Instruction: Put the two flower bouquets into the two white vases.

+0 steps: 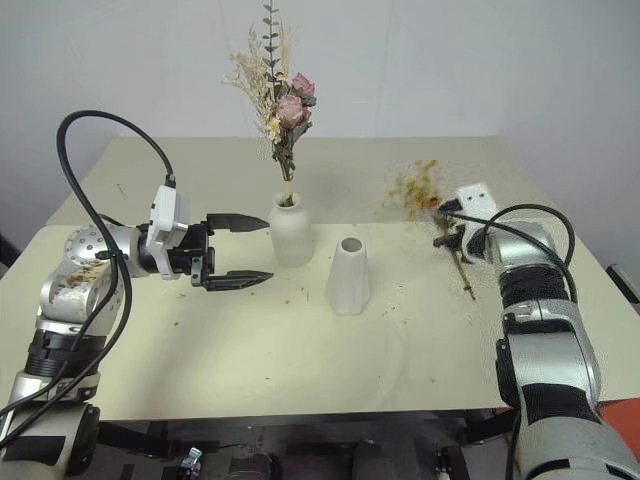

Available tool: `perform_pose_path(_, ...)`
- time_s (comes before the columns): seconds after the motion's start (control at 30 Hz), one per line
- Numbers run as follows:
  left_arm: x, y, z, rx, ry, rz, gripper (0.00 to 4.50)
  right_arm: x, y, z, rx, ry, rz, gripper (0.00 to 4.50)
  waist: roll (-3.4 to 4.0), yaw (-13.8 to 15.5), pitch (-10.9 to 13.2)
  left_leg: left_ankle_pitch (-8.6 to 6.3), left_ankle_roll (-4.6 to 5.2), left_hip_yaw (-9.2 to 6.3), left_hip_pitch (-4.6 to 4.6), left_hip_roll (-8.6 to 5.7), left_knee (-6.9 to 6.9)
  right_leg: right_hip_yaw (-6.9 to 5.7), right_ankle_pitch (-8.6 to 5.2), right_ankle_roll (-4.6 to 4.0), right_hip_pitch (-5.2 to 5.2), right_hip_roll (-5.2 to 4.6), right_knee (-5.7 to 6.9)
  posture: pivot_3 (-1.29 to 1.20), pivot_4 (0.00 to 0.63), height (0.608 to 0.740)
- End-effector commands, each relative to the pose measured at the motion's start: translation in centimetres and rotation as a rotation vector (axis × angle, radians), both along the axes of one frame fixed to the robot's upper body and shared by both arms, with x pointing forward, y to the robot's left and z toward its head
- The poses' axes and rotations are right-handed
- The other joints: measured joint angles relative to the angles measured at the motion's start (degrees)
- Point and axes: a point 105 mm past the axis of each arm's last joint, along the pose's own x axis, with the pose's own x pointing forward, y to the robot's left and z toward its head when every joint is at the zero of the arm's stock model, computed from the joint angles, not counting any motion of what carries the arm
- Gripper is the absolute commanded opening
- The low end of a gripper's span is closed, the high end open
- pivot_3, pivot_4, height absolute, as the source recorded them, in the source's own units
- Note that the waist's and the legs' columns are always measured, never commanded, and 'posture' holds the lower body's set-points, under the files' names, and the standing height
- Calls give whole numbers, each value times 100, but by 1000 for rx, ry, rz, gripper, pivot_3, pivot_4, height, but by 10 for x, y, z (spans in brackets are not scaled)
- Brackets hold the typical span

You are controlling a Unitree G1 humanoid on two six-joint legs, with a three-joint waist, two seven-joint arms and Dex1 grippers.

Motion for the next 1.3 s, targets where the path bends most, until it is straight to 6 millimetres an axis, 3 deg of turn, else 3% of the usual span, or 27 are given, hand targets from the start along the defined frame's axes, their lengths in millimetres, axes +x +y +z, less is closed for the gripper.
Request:
perform_pose_path(0.03,-2,1,10,-5,-45,-7,4500,-16,-5,89,46,-500,-82,42,0,1,0,0,0,0,-1,0,0,0,0,0,-1,0,1,0,150,740)
perform_pose_path(0.1,-1,1,11,-9,-45,-7,4500,-40,2,120,104,-719,-88,42,2,-3,1,0,0,-1,0,1,-3,0,0,0,-2,1,3,0,150,740)
perform_pose_path(0.2,-1,0,12,-19,-42,-11,4500,-71,21,145,332,-888,-1,42,5,-12,3,0,0,0,2,2,-4,2,0,0,-3,1,7,0,150,740)
perform_pose_path(0.37,1,0,15,-47,-28,-22,4500,-103,71,166,481,-1028,190,42,7,-9,3,0,0,-1,9,4,-3,1,0,0,2,3,11,0,150,740)
perform_pose_path(0.47,3,-1,14,-42,-28,-18,4500,-112,102,165,527,-1043,306,42,8,-4,3,0,1,-2,11,5,-3,1,0,0,4,5,11,0,150,740)
perform_pose_path(0.6,3,-1,14,-47,-28,-13,4500,-115,128,150,552,-990,398,42,9,-1,4,0,1,-2,8,4,-4,1,0,-1,2,4,8,0,150,740)
perform_pose_path(0.9,-1,3,12,-52,-27,15,4500,-123,151,131,564,-916,475,42,10,-3,4,0,1,-2,8,5,-5,0,0,-2,1,4,7,0,150,740)
perform_pose_path(1.3,-1,3,9,-49,-20,28,4500,-127,163,112,551,-855,498,42,10,0,4,0,1,-2,8,6,-4,0,-1,-1,1,5,6,0,150,740)
